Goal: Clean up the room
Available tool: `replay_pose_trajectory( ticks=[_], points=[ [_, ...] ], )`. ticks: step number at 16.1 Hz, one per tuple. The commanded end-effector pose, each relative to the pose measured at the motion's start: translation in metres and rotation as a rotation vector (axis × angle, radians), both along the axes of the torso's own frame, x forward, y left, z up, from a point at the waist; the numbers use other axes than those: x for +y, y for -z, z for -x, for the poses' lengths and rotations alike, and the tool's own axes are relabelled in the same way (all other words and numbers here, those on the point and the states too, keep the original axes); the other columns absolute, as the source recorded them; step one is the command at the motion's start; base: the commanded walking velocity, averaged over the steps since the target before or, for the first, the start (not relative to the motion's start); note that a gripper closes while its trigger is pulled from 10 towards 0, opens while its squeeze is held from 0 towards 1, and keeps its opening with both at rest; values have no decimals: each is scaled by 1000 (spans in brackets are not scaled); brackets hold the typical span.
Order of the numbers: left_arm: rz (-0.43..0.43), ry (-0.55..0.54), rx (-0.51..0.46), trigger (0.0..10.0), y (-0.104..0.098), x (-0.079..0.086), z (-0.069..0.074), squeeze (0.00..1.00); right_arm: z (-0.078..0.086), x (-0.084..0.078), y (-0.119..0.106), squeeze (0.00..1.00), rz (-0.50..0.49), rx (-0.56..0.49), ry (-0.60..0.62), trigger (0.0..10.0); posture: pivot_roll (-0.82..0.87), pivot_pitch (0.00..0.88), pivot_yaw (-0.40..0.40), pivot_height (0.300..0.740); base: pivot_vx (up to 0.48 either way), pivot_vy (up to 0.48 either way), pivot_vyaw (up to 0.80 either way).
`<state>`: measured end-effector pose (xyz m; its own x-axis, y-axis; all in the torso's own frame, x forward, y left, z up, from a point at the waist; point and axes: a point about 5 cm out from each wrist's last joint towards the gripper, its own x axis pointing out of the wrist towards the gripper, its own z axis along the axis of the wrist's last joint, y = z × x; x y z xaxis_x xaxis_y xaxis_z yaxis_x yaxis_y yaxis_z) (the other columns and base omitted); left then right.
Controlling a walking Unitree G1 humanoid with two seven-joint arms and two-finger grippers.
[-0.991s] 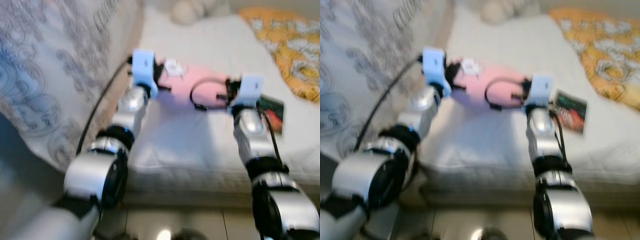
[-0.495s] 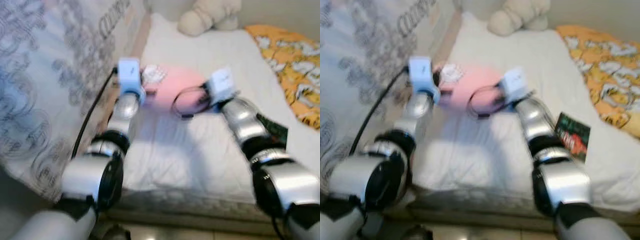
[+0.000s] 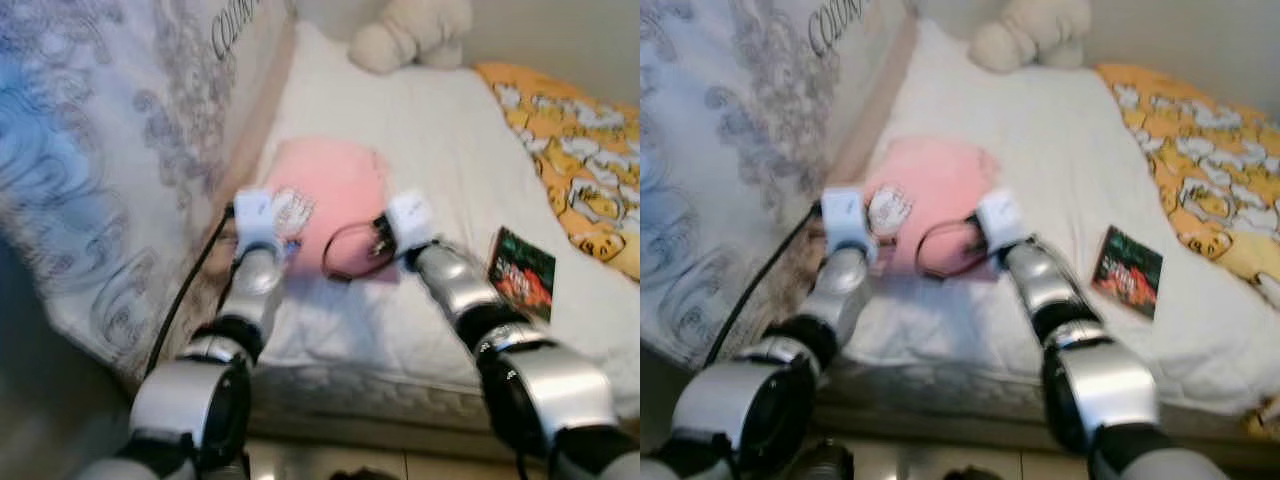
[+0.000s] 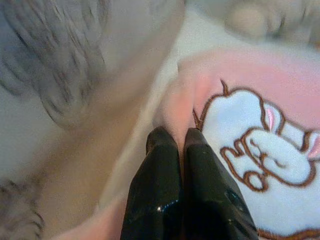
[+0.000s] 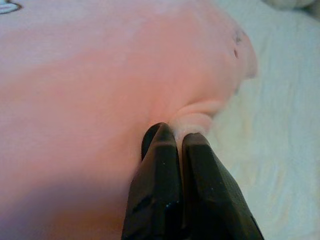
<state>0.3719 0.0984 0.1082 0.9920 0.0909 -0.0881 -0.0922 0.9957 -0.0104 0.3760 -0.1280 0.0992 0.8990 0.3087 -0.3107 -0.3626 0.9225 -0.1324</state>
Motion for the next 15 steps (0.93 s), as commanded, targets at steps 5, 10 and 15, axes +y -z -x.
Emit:
replay_pose_trajectory(
  ticks=[5, 10, 15],
  points=[
    [21, -115, -133, 10000, -52, 19, -24, 0, -13, -2, -29, 0, 63, -110, -45, 10000, 82, 21, -172, 731, 0, 0, 495],
    [43, -74, 57, 10000, -13, 13, -12, 0, -9, -2, -19, 0, 248, -92, -85, 10000, 74, 26, -169, 736, 0, 0, 186],
    [167, 85, 170, 10000, 15, -43, 9, 0, 3, -27, 7, 0, 275, -6, -22, 10000, 39, 39, -157, 736, 0, 0, 0]
  ],
)
